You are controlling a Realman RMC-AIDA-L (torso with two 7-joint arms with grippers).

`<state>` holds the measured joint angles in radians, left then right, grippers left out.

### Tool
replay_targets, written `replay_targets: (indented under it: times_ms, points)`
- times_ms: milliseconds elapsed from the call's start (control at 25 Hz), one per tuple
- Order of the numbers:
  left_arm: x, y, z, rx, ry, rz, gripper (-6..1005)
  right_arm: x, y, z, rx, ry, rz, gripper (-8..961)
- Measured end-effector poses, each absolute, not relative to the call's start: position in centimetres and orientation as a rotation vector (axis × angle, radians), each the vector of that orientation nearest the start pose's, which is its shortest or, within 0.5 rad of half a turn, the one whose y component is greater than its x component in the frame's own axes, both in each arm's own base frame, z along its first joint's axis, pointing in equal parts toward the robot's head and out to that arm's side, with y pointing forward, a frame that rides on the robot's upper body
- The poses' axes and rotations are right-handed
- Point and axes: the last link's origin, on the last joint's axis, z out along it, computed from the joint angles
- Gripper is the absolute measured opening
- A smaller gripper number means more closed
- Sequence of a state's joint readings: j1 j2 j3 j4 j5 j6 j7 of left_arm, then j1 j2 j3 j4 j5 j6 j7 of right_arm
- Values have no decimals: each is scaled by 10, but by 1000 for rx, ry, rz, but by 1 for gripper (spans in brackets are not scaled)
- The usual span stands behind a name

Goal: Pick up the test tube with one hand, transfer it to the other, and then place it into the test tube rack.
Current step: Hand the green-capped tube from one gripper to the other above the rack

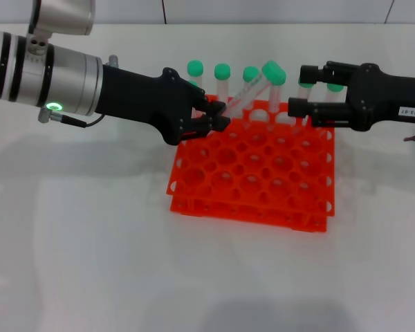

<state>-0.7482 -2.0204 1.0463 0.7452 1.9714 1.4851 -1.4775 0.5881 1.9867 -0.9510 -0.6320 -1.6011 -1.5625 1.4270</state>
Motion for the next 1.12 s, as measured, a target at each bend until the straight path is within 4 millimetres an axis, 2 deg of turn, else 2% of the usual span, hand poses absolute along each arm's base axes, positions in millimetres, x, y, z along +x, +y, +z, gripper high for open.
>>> replay_targets:
  times_ms: [360, 720, 1120]
  points:
    - [-173, 382, -13, -2978, -174, -429, 196, 214, 353, 14, -2603, 528, 1174, 810]
    - [-168, 381, -16, -2982, -145, -460, 197, 209, 353, -8, -2527, 529, 1259, 810]
    - [-168, 381, -16, -2980, -147, -462, 198, 209, 353, -9, -2468, 491, 1293, 810]
